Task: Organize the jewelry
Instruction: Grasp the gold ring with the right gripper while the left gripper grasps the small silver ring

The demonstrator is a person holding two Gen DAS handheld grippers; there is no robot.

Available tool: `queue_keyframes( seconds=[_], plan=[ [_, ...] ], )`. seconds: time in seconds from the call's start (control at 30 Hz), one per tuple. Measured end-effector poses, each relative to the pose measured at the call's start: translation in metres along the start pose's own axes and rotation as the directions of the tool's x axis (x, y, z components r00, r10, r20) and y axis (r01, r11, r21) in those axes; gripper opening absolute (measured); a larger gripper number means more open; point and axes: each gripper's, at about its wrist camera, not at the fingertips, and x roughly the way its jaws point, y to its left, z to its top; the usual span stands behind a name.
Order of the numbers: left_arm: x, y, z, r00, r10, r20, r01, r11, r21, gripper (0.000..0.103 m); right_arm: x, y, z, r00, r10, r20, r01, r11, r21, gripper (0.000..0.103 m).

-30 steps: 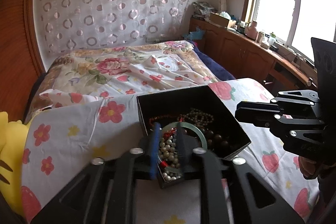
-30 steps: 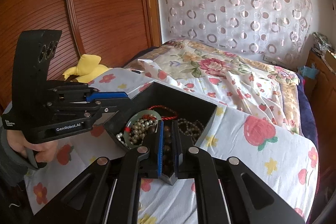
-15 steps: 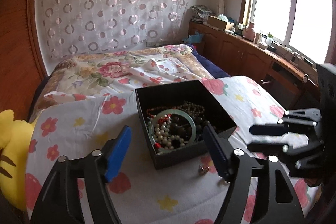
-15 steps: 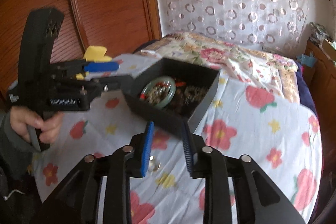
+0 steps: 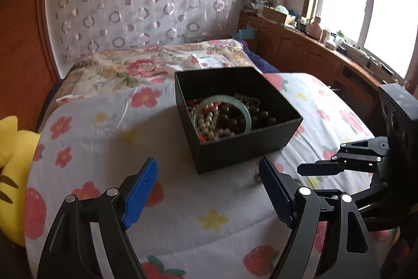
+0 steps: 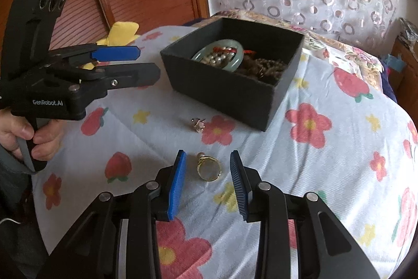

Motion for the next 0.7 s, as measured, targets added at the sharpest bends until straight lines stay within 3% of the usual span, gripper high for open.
queue_keyframes(
  seconds=[0.17,0.23,0.57,0.7],
  plan=[
    [0.006,0.001,-0.004,1.000,-0.005,-0.025,0.004,1.000,-0.006,0.076,0.001,0.008,-0.001,0.999,-0.042,-0.006,0.041,0.998,-0.053,0.036],
    [0.009,0.000,-0.005,0.999,-0.008,-0.035,0.008,1.000,-0.007,0.076,0.002,0.009,-0.001,0.997,-0.076,-0.003,0.075,0.994,-0.075,0.022],
    [0.027,-0.024,-0.008,0.994,-0.055,-0.094,0.059,0.997,0.047,0.076,-0.019,-0.017,-0.007,0.997,-0.074,0.034,0.074,0.997,-0.003,0.022],
    [0.033,-0.035,-0.008,0.991,-0.077,-0.111,0.084,0.994,0.067,0.065,-0.030,-0.027,-0.012,0.995,-0.089,0.052,0.088,0.996,0.026,0.022]
  ],
)
